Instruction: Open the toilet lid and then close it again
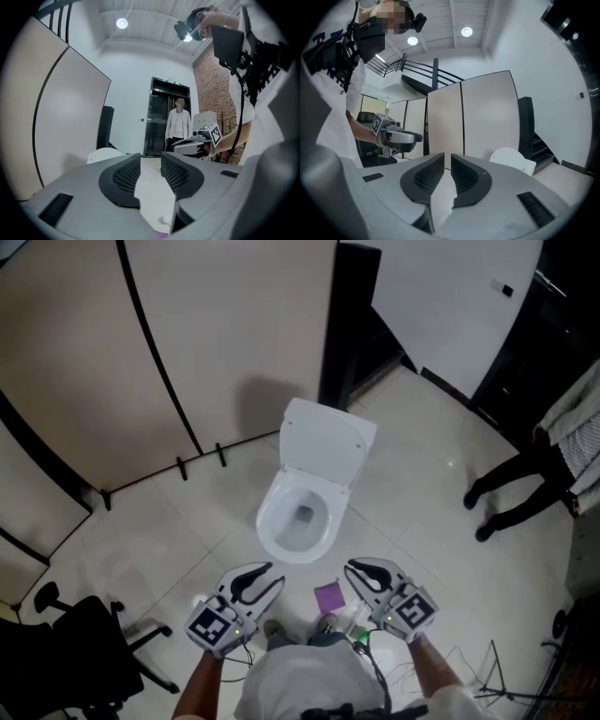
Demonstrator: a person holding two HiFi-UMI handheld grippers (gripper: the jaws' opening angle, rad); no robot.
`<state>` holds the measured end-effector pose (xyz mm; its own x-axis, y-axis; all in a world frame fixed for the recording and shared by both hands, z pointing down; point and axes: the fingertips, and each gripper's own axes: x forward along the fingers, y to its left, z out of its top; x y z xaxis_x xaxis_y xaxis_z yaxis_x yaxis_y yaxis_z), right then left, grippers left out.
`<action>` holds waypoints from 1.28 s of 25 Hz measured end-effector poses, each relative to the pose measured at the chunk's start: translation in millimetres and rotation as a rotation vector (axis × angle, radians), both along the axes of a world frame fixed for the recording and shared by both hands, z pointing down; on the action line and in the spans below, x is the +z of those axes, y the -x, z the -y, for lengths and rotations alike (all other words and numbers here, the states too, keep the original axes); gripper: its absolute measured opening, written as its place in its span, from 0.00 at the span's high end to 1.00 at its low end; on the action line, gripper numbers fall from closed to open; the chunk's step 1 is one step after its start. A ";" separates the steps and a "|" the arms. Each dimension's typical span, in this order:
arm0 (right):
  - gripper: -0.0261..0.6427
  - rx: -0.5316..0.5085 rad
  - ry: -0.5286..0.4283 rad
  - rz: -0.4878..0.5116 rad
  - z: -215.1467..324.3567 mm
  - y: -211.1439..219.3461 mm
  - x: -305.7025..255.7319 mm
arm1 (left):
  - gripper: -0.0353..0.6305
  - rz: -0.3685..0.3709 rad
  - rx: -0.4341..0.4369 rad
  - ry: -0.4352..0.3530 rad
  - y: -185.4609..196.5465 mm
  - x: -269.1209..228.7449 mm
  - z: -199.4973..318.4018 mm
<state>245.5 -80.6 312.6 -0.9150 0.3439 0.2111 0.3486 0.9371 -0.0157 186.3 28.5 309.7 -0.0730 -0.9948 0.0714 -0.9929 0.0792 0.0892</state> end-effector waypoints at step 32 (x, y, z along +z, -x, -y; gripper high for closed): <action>0.89 0.282 -0.063 -0.035 107.9 15.8 33.9 | 0.76 0.053 -0.003 0.042 123.3 -14.6 101.7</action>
<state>229.7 -188.4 346.5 -0.9645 0.0617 0.2567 0.0740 0.9965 0.0387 63.0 -73.1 295.1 -0.0811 -0.9907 0.1089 -0.9958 0.0852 0.0334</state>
